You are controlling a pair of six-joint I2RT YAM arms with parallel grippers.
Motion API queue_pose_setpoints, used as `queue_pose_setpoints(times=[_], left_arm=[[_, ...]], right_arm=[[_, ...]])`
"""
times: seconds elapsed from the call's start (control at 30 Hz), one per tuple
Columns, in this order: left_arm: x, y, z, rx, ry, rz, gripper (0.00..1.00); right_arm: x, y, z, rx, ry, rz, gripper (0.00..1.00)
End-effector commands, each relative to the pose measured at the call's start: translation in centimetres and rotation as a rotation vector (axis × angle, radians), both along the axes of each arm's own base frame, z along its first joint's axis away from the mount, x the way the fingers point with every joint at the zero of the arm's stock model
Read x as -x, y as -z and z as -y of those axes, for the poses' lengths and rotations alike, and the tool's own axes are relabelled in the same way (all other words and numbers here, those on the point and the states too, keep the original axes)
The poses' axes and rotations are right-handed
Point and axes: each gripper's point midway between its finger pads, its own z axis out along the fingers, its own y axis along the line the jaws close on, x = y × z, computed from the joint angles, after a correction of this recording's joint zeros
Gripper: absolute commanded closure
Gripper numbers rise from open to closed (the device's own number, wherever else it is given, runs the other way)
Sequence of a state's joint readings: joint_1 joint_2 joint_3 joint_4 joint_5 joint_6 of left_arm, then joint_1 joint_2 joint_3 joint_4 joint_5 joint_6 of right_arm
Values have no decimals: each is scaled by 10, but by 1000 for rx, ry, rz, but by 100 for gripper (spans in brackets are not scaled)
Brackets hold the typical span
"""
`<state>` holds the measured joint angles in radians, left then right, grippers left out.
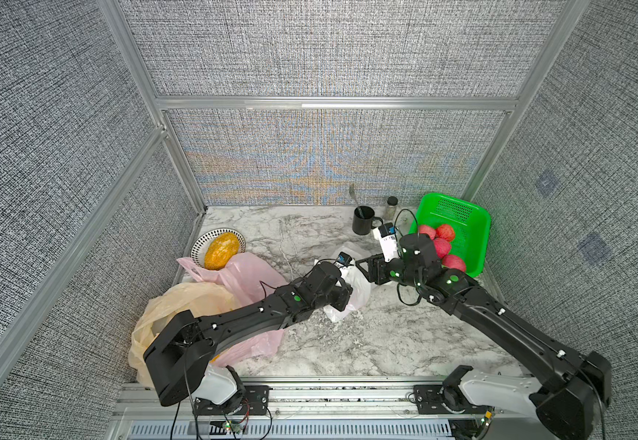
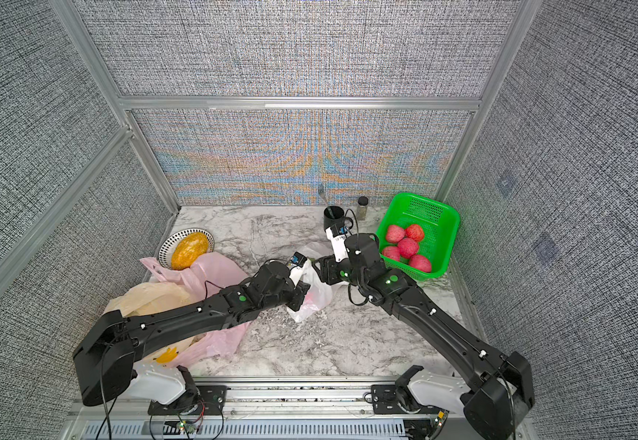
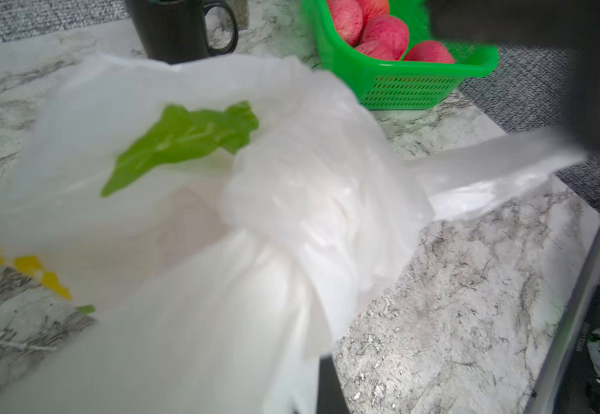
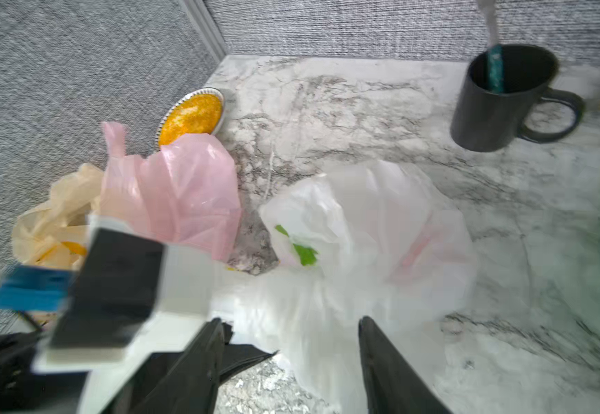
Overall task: Untie the knot of a plastic bag & take out the apple
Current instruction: Move the plastic bag to the center of the board, then untie the plastic bag at the center of the board.
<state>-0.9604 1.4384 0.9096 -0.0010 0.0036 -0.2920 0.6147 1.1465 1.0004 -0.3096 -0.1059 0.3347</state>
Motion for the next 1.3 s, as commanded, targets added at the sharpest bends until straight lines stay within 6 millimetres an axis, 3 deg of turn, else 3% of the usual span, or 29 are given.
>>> queue_pose_setpoints(times=[0.0, 0.17, 0.53, 0.6, 0.63, 0.7, 0.73, 0.77, 0.8, 0.9, 1.13, 1.2, 1.27], left_arm=[[-3, -13, 7, 48, 14, 44, 100], [-1, -14, 12, 64, 33, 43, 100], [11, -16, 26, 67, 102, 51, 100], [13, -19, 27, 74, 110, 54, 100], [13, -21, 27, 78, 112, 56, 100], [13, -22, 27, 73, 116, 60, 94], [13, -23, 27, 67, 116, 61, 86], [13, -26, 24, 60, 108, 65, 73], [12, -30, 21, 58, 100, 67, 60], [15, -47, 9, 48, 80, 81, 42], [17, -117, -47, 129, -61, 203, 30], [11, -127, -57, 102, -69, 221, 29], [4, -122, -55, 32, -46, 218, 26]], right_arm=[[8, -3, 5, -30, 15, 4, 39], [13, 13, 5, -32, 10, -29, 39], [-3, 32, -12, -14, -15, -50, 40], [-3, 41, -13, 0, -23, -66, 47], [-3, 44, -14, 5, -27, -73, 56], [-1, 54, -15, 26, -41, -88, 88], [0, 58, -14, 39, -44, -95, 97], [1, 61, -12, 52, -48, -98, 100], [3, 64, -11, 65, -57, -101, 100], [9, 70, -5, 96, -73, -83, 100], [26, 62, 1, 154, -193, 33, 100], [32, 71, 4, 186, -230, 51, 100], [35, 69, 1, 197, -270, 84, 100]])
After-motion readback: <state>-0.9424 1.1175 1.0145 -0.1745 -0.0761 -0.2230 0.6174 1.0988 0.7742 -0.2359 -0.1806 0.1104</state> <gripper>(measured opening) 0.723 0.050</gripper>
